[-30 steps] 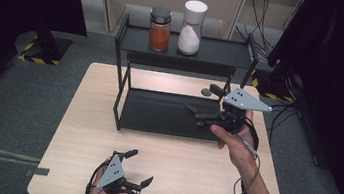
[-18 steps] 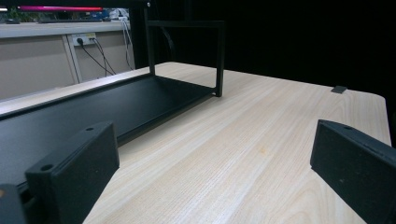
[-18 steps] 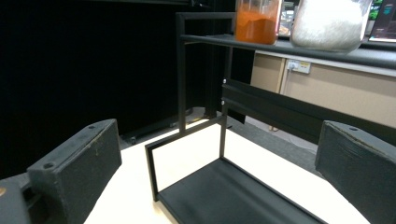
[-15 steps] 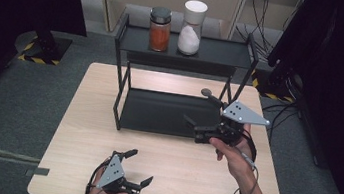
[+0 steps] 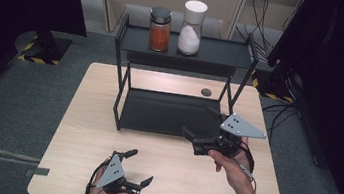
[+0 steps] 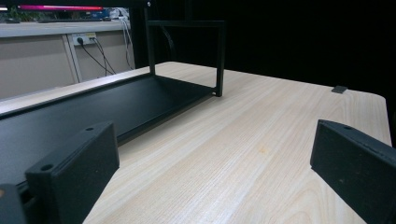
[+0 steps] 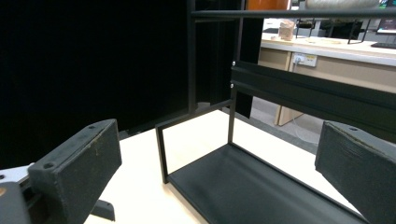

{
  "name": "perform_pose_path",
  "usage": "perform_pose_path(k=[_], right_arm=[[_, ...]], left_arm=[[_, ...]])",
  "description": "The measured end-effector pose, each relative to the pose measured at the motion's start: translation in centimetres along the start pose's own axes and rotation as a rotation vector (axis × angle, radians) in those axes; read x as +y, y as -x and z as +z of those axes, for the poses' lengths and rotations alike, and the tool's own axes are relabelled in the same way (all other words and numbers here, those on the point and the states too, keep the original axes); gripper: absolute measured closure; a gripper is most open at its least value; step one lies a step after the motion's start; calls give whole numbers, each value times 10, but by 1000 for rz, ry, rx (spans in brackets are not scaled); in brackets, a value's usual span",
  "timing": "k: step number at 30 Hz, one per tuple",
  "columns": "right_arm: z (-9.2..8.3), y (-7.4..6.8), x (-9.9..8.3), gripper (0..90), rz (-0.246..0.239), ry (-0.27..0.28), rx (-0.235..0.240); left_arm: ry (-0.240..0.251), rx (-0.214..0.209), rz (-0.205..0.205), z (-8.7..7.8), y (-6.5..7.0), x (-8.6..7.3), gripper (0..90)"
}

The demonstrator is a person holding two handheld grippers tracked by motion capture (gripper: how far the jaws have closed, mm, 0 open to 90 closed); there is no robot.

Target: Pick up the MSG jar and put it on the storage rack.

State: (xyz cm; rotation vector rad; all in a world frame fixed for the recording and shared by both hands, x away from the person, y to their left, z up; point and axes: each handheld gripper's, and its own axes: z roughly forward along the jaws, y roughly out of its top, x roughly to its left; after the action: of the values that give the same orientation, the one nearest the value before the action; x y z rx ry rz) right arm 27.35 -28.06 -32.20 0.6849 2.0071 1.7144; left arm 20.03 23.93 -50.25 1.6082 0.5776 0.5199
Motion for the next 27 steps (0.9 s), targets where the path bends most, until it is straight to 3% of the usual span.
perform_pose_path(k=[27], right_arm=[[-9,-11,-37,8,-2,-6,17]], left_arm=[[0,5,-3,0,0,0,5]])
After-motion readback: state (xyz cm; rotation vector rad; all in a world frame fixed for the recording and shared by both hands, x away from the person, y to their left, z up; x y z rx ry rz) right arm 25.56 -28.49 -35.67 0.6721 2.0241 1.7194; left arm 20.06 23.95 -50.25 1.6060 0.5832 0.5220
